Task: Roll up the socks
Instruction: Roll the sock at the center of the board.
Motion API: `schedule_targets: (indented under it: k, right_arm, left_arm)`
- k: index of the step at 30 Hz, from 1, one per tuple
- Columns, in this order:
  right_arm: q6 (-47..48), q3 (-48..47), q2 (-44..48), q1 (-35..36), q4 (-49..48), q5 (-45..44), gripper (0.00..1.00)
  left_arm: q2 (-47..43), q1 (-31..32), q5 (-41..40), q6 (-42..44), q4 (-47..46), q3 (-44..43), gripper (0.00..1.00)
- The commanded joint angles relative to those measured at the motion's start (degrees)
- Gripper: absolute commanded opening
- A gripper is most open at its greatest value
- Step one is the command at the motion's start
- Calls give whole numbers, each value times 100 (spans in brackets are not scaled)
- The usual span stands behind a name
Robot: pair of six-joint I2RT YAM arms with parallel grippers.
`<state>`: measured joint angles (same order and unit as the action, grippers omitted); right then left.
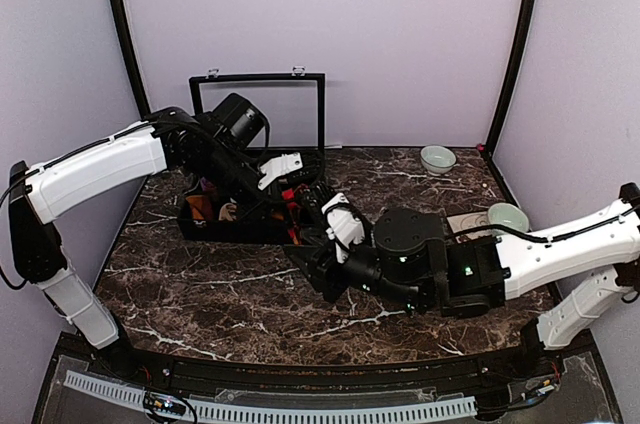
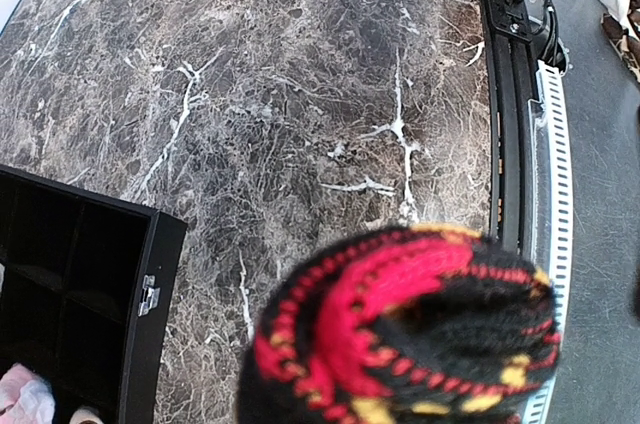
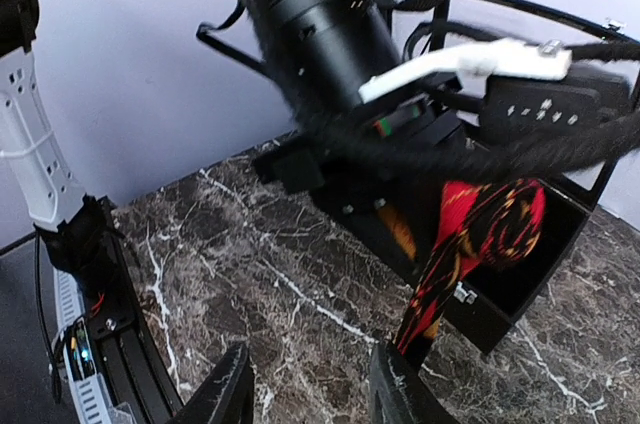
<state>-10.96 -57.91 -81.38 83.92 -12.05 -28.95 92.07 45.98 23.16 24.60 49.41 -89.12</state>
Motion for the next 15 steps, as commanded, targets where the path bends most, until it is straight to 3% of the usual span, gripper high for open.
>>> schedule_targets:
  k: [1,15]
  right_arm:
    - [-369,286,-68,28,-71,240,37]
    - [-323,408,-122,-291,186,-89,26]
  left_arm:
    - [-200,-36,53,-33,56,-167,0]
    - [-310,-35,1488,398,607,-208,0]
